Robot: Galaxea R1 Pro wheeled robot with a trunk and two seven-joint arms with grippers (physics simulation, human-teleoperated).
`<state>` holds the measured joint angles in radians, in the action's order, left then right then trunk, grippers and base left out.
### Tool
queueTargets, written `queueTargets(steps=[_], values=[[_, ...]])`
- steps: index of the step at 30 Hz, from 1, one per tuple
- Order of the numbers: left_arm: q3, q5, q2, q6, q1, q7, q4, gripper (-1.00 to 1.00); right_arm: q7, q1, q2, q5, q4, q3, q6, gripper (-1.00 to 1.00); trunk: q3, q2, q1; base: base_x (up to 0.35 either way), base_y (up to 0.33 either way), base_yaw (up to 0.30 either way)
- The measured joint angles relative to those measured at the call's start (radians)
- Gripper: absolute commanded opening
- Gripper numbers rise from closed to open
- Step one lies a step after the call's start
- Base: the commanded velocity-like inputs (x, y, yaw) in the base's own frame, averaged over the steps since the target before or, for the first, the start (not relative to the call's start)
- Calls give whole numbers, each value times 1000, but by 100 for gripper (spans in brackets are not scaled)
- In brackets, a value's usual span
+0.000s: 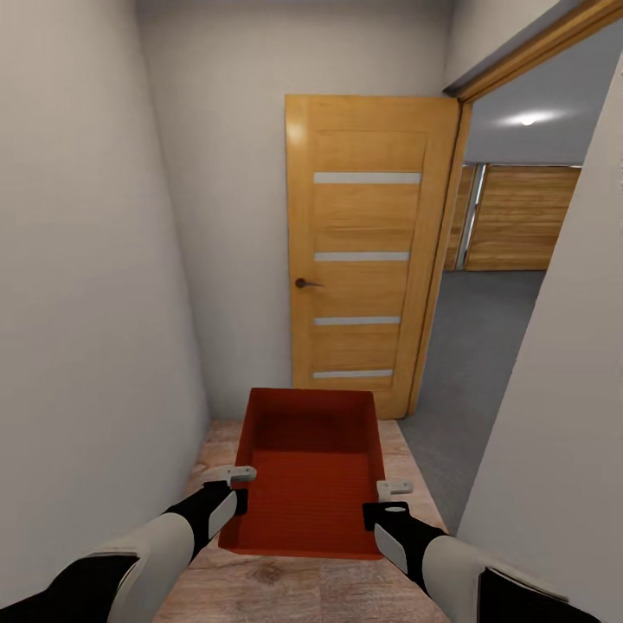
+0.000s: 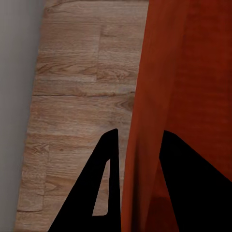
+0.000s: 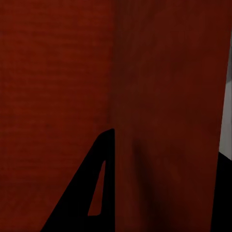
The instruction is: Move the two storage containers from the living room to the garage. In the garage, place one container on the floor and stack the other container on top of it (either order is fine).
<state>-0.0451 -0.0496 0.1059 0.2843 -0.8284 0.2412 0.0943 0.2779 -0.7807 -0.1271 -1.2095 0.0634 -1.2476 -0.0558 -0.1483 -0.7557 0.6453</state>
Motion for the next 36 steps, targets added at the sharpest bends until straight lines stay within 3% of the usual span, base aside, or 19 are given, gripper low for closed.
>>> queueTargets(steps=[36], values=[[1,-1,0,1,0,0,0,-100,-2,0,-2,2,-4,2,0,-100,0,0,0,0,0,-2]])
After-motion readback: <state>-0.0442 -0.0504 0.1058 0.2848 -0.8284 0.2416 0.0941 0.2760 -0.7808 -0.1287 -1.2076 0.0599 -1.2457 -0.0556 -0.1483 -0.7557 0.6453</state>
